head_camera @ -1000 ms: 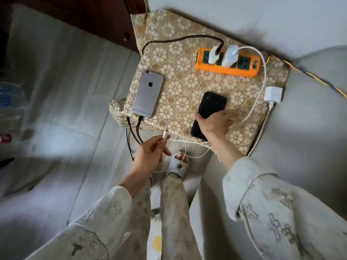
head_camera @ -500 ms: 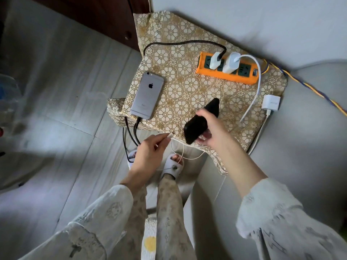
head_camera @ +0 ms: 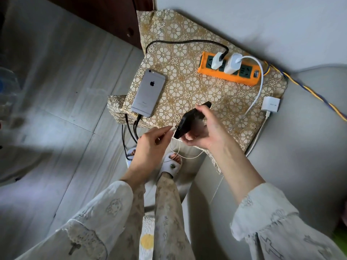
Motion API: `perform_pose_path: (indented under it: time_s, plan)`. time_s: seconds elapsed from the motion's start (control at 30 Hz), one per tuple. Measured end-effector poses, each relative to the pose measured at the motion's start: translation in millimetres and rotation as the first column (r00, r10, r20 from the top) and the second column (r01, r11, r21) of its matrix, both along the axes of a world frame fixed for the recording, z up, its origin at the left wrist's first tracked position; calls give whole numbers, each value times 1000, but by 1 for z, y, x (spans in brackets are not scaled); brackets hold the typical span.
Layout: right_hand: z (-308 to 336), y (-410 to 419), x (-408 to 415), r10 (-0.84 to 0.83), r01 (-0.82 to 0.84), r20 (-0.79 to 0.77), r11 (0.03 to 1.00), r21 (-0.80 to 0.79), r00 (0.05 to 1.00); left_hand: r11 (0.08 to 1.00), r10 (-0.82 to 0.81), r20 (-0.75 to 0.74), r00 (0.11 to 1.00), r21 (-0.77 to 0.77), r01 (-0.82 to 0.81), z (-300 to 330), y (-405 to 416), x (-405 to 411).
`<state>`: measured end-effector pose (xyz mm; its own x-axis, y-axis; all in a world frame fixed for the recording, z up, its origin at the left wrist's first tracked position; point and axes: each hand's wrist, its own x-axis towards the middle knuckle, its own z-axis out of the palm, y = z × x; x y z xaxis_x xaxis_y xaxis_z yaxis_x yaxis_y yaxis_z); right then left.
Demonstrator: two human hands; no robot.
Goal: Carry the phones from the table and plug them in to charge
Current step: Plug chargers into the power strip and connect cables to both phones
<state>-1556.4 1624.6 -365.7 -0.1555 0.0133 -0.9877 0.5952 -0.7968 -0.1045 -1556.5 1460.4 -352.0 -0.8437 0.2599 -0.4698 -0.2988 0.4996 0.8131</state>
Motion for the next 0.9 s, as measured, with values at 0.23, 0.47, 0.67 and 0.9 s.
perform_pose_path:
  time_s: [0.23, 0.47, 0.67, 0.9]
  plan:
    - [3, -8, -4, 12, -13, 13, 998, 62, 1000, 997, -49, -41, 998, -60, 46, -1, -4, -1]
    - [5, -17, -6, 96, -94, -10, 986, 135, 995, 962, -162, -137, 977, -242, 126, 2, -7, 0]
    - [9, -21, -9, 246, -243, 15, 948, 206, 969, 936, -205, -153, 967, -318, 148, 5, -6, 4]
    - [11, -25, -10, 340, -349, 79, 908, 231, 937, 922, -140, -148, 979, -380, 74, 3, -5, 15]
